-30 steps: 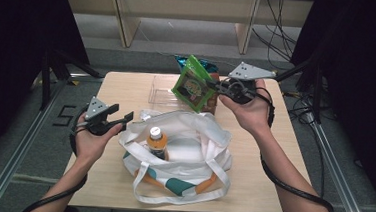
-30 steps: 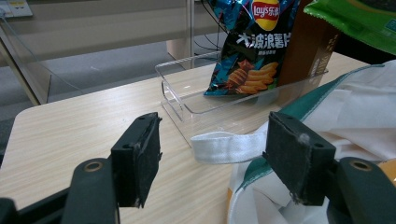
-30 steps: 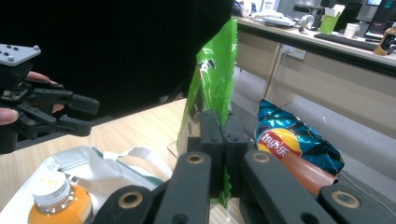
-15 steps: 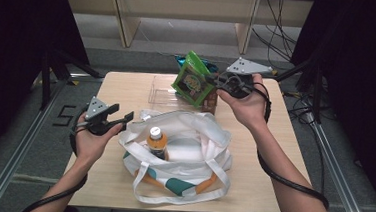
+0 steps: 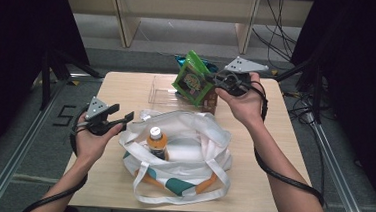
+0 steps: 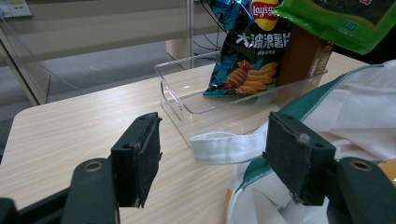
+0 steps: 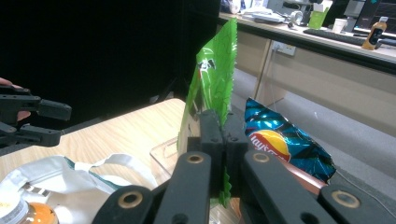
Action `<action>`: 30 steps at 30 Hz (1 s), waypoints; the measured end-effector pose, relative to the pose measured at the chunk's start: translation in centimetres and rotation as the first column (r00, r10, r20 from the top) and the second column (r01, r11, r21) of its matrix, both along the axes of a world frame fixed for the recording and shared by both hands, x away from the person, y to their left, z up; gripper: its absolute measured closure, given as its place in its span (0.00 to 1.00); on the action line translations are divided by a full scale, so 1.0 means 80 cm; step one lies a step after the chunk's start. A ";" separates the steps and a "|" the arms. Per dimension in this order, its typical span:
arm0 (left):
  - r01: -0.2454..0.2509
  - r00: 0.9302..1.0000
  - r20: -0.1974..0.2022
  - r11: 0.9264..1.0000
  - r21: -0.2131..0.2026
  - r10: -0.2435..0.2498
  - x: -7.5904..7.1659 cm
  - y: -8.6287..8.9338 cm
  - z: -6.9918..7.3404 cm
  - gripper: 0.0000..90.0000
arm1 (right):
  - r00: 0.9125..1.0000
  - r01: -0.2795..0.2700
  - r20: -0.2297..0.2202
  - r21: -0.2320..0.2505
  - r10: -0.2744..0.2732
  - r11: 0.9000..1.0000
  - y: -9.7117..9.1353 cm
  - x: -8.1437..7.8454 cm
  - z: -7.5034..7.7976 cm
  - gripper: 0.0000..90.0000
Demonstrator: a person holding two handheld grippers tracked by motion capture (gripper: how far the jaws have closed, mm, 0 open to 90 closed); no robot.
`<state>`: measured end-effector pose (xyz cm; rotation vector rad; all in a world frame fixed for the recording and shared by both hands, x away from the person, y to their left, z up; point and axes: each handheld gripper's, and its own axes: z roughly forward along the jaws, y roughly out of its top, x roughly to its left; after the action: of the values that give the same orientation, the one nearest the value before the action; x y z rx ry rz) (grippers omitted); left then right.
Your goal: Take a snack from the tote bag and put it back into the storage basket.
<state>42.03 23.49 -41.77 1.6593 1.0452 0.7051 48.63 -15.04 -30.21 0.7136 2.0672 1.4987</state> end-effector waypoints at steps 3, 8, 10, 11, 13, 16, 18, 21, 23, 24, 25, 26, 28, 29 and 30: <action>0.000 1.000 0.000 1.000 -0.002 0.000 0.000 0.000 0.000 0.39 | 1.000 0.008 0.007 -0.002 -0.008 1.000 0.000 0.003 -0.001 1.00; 0.002 1.000 0.001 1.000 -0.003 -0.002 0.001 0.000 -0.001 0.39 | 1.000 0.018 0.005 0.001 -0.018 1.000 0.001 0.008 -0.006 1.00; 0.001 1.000 0.000 1.000 -0.002 -0.001 0.000 0.000 0.000 0.39 | 1.000 0.022 0.007 0.002 -0.022 1.000 0.001 0.010 -0.007 1.00; 0.000 1.000 0.000 1.000 -0.001 0.000 0.000 0.000 0.000 0.39 | 1.000 0.023 0.012 0.003 -0.023 1.000 0.001 0.011 -0.008 1.00; 0.000 1.000 0.000 1.000 0.000 0.000 0.000 0.001 0.000 0.39 | 1.000 0.021 -0.003 0.003 -0.021 1.000 0.002 0.011 -0.009 1.00; -0.002 1.000 -0.002 1.000 -0.002 0.002 0.000 0.001 0.000 0.39 | 1.000 0.029 -0.005 0.001 -0.029 1.000 0.003 0.012 -0.010 1.00; -0.002 1.000 -0.002 1.000 -0.002 0.002 0.000 0.001 0.000 0.39 | 1.000 0.029 0.000 -0.003 -0.029 1.000 0.003 0.015 -0.012 1.00; -0.001 1.000 -0.001 1.000 0.000 0.001 0.000 0.001 0.000 0.39 | 0.999 0.034 -0.006 -0.002 -0.034 0.999 0.003 0.016 -0.013 1.00; 0.002 1.000 0.001 1.000 -0.004 -0.002 0.001 0.001 -0.001 0.39 | 0.999 0.037 0.001 -0.007 -0.037 0.999 0.004 0.018 -0.014 1.00; -0.001 1.000 -0.002 1.000 -0.001 0.001 0.000 0.001 -0.001 0.39 | 0.999 0.040 0.010 -0.007 -0.040 0.999 0.004 0.020 -0.015 1.00; -0.001 1.000 -0.002 1.000 -0.001 0.001 0.001 0.001 -0.001 0.39 | 0.999 0.044 0.011 -0.011 -0.044 0.999 0.005 0.020 -0.015 1.00; -0.002 1.000 -0.004 1.000 -0.001 0.002 0.001 0.001 -0.001 0.39 | 0.999 0.045 0.018 -0.014 -0.045 0.999 0.005 0.021 -0.016 1.00; -0.002 1.000 -0.004 1.000 0.002 0.002 0.001 0.002 -0.001 0.39 | 0.998 0.054 0.012 -0.013 -0.054 0.998 0.007 0.022 -0.018 1.00; -0.003 1.000 -0.004 1.000 0.003 0.003 0.001 0.002 -0.001 0.39 | 0.999 0.046 0.011 -0.023 -0.046 0.999 0.007 0.024 -0.018 1.00; -0.003 1.000 -0.004 1.000 0.003 0.003 0.001 0.002 -0.001 0.39 | 0.999 0.051 0.010 -0.020 -0.051 0.999 0.008 0.024 -0.019 1.00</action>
<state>42.08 23.64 -41.87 1.6622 1.0503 0.7062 50.55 -14.39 -31.75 0.7450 2.0390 1.4490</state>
